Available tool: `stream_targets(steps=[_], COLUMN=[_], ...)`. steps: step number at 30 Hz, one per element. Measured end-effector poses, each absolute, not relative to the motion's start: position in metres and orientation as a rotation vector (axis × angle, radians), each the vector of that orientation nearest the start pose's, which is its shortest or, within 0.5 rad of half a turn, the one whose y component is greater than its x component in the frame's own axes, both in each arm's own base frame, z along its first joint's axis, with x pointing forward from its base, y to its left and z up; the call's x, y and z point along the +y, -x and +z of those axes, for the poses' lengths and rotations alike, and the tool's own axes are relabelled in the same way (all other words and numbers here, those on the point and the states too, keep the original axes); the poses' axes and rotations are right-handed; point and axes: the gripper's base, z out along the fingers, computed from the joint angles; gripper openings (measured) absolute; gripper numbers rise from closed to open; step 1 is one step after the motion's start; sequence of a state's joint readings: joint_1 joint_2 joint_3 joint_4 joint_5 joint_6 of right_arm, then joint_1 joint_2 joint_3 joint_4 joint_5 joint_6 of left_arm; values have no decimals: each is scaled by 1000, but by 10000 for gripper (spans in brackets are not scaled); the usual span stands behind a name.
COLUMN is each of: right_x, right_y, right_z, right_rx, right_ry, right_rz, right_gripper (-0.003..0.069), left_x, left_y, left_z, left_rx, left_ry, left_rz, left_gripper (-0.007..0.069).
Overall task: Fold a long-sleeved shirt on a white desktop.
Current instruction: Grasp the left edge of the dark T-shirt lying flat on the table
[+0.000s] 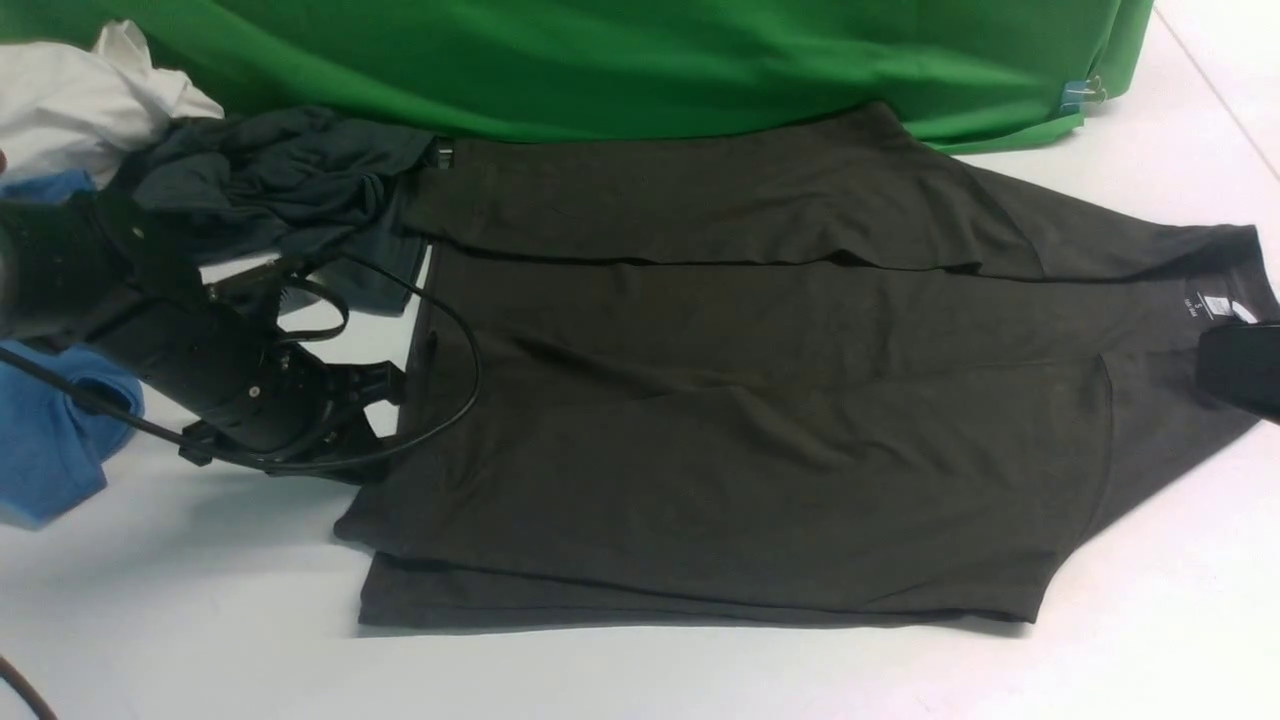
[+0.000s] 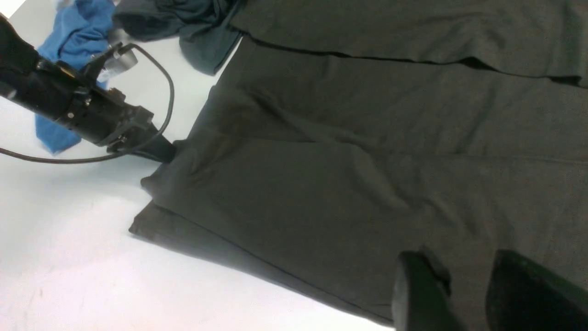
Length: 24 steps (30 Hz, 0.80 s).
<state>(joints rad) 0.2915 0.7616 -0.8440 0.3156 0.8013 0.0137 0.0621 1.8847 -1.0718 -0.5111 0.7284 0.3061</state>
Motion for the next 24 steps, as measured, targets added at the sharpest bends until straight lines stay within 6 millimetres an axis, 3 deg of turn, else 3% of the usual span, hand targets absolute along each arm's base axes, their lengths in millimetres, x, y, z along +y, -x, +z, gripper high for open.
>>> stream_targets(steps=[8, 16, 20, 24], right_x=[59, 59, 59, 59], right_y=[-127, -128, -129, -129], right_z=[359, 361, 362, 362], right_rx=[2204, 2178, 2164, 2163], right_ry=[190, 182, 177, 177], right_rz=[543, 543, 543, 543], right_gripper=[241, 241, 241, 241], left_x=[-8, -8, -9, -7], left_y=[-341, -336, -333, -330], left_z=[151, 202, 218, 220], left_rx=[2896, 2711, 2654, 2666], left_ry=[169, 121, 112, 136], left_rz=[-484, -450, -452, -423], left_gripper=[20, 20, 20, 35])
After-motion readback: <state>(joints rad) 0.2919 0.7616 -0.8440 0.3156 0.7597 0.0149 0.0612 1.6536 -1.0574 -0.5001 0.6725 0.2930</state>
